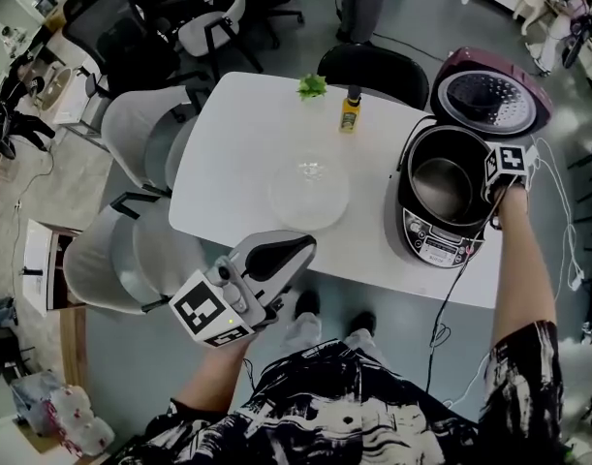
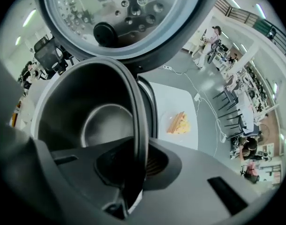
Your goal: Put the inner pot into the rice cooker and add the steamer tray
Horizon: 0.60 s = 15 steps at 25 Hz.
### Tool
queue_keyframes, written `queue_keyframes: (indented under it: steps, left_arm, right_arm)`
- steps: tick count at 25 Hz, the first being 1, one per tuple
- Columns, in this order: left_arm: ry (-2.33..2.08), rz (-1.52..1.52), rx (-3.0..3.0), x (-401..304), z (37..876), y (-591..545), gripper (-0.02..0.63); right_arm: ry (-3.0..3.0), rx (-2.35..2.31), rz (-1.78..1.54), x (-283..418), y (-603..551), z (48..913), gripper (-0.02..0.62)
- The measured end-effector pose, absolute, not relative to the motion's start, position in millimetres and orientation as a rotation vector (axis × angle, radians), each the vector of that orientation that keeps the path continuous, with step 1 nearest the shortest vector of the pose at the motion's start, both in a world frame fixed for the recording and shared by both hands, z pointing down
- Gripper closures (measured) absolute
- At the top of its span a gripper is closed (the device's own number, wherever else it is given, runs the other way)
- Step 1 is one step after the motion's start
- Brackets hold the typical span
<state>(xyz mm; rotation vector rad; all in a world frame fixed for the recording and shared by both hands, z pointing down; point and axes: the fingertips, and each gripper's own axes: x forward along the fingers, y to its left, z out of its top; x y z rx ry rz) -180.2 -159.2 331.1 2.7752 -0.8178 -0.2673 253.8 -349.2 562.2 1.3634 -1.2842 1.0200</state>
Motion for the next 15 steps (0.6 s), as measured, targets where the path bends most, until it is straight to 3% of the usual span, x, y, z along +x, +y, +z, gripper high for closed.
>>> queue_keyframes:
  steps: [15]
  left_arm:
    - [-0.83, -0.282, 2.765, -195, 333, -158, 0.601]
  right_arm:
    - [-1.219, 1.181, 0.738, 253, -340, 570, 0.531]
